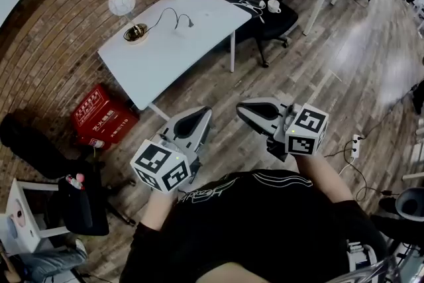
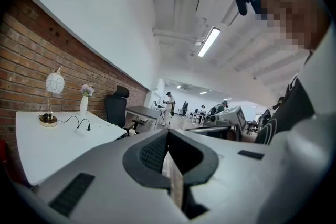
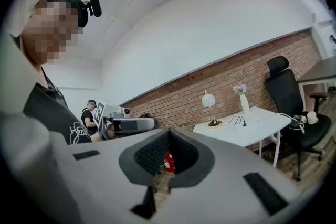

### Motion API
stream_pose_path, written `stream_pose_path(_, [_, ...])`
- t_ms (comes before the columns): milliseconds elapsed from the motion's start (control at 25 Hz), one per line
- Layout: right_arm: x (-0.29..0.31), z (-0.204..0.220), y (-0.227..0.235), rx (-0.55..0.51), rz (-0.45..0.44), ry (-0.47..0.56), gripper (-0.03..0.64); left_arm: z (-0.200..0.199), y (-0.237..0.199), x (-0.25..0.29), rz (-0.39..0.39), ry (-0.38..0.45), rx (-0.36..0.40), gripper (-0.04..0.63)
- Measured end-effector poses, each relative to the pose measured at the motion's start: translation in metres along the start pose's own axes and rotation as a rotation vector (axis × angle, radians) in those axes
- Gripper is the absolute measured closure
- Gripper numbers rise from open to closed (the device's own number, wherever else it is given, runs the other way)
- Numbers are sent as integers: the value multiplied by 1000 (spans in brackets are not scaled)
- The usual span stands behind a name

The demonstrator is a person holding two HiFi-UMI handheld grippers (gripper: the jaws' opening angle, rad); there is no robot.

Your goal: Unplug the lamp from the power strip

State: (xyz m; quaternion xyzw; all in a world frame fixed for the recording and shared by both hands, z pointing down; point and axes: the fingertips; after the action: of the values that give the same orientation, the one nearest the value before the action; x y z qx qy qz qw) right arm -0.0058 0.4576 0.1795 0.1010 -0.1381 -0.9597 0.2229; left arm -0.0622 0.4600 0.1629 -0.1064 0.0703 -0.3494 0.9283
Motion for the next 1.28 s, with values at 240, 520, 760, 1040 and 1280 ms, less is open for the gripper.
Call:
stream_pose_path(240, [19, 5, -4, -24, 3, -23, 620, -4, -21, -10, -2, 6, -10, 592])
stream_pose_path(520, [21, 12, 8, -14, 27, -40, 620, 4, -37, -5, -5, -3, -23, 592])
stream_pose_path(760, [22, 22, 39, 19, 36, -38, 620, 21, -58, 16, -28, -32, -26, 592])
stream_pose_path(1040, [43, 19, 112, 68, 16, -31, 620, 31, -104, 71, -57, -78, -14, 592])
stream_pose_path(1280, [75, 7, 200, 128, -14, -29, 620, 32, -171, 136, -132, -92, -18, 592])
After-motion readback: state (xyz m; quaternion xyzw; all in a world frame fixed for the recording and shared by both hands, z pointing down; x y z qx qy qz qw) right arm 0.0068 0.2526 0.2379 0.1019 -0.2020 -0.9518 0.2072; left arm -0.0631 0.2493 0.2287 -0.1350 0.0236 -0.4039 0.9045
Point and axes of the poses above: the fingertips, and each gripper's own axes: x forward along the fingers, y to its right, z out of its underside, and after that the axes turned 12 degrees about y, right-handed
